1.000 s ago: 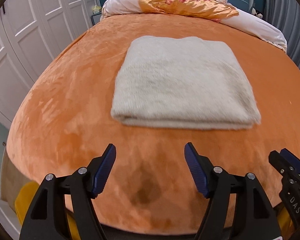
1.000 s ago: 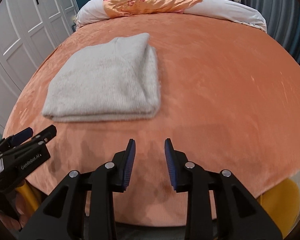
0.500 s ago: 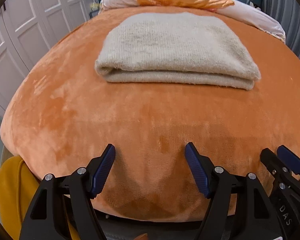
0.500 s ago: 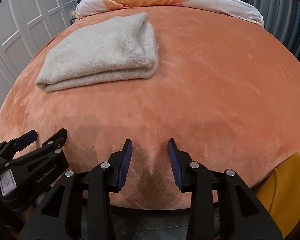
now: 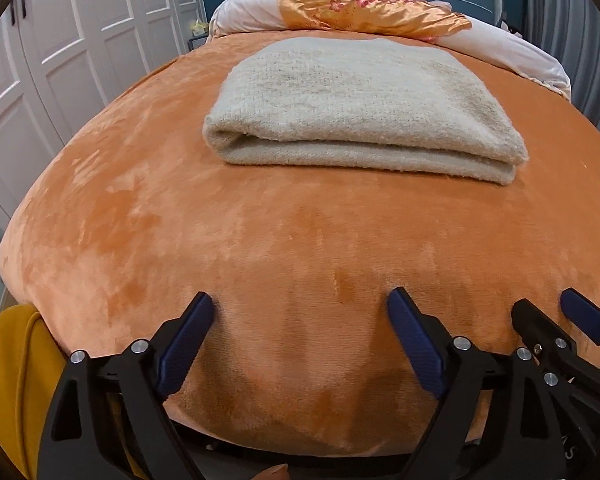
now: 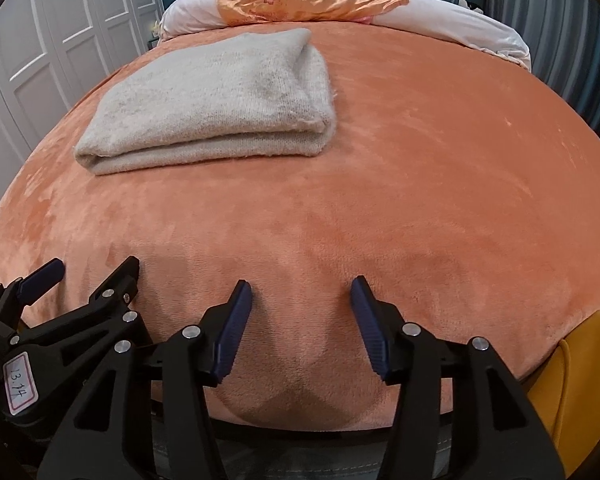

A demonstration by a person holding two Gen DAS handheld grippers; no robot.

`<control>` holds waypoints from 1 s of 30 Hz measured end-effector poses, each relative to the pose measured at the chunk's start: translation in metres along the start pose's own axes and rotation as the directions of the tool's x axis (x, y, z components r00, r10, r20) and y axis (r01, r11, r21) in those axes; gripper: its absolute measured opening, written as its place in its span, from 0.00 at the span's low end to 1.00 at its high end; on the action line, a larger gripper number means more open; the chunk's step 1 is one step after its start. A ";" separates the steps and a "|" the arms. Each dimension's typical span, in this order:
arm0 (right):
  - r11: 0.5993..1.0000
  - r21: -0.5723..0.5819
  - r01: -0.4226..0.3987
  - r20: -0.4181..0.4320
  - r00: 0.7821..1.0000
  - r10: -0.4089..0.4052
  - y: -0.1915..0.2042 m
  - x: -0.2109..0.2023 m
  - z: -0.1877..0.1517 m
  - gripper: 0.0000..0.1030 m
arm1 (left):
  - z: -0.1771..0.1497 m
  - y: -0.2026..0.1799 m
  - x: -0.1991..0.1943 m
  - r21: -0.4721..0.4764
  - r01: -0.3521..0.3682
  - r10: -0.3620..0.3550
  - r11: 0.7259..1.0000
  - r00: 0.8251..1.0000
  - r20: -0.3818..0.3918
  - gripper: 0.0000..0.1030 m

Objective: Fold small clothes

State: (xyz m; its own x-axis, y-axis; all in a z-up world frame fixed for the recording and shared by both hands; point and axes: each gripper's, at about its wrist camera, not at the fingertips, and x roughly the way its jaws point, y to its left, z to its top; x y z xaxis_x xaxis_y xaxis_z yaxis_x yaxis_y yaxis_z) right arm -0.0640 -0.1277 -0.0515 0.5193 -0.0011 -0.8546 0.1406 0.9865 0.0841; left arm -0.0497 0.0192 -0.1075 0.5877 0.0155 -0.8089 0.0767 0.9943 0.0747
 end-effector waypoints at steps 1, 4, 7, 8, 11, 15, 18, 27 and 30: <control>1.000 0.003 0.000 0.004 1.000 0.000 0.000 0.000 -0.001 0.49 | -0.001 0.000 0.000 -0.002 0.001 -0.001 1.000 1.000 0.004 0.85; 1.000 0.003 0.003 0.014 1.000 -0.003 0.000 0.001 -0.002 0.50 | -0.002 0.000 0.000 -0.007 0.001 -0.001 1.000 1.000 0.010 0.86; 1.000 0.005 0.007 0.017 1.000 -0.008 0.002 0.001 -0.002 0.50 | -0.003 -0.001 0.000 -0.012 0.002 -0.002 1.000 1.000 0.012 0.86; 1.000 0.005 0.009 0.018 1.000 -0.009 0.002 0.001 -0.002 0.50 | -0.003 0.000 -0.001 -0.013 0.002 -0.002 1.000 1.000 0.012 0.86; 1.000 0.008 0.011 0.021 1.000 -0.011 0.002 0.001 -0.003 0.50 | -0.003 0.001 0.000 -0.016 0.002 -0.002 1.000 1.000 0.011 0.87; 1.000 0.003 0.016 0.023 1.000 -0.016 0.003 0.002 -0.003 0.50 | -0.002 0.004 0.001 -0.035 0.011 -0.011 0.999 1.000 0.000 0.88; 1.000 0.002 0.017 0.023 1.000 -0.018 0.004 0.002 -0.004 0.50 | -0.003 0.003 0.000 -0.034 0.011 -0.011 0.999 1.000 0.001 0.88; 1.000 0.003 0.027 0.024 0.999 -0.027 0.009 0.001 -0.004 0.50 | -0.004 0.002 0.000 -0.035 0.015 -0.015 0.999 1.000 0.007 0.89; 0.999 0.007 0.031 0.026 0.999 -0.031 0.012 0.000 -0.005 0.50 | -0.004 0.002 0.000 -0.035 0.014 -0.014 0.999 1.000 0.007 0.89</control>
State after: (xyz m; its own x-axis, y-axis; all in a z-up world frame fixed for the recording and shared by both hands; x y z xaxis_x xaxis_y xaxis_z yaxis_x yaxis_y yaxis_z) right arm -0.0666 -0.1148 -0.0534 0.5366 -0.0365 -0.8431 0.1630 0.9847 0.0611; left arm -0.0525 0.0217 -0.1093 0.5924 0.0009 -0.8056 0.0568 0.9975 0.0428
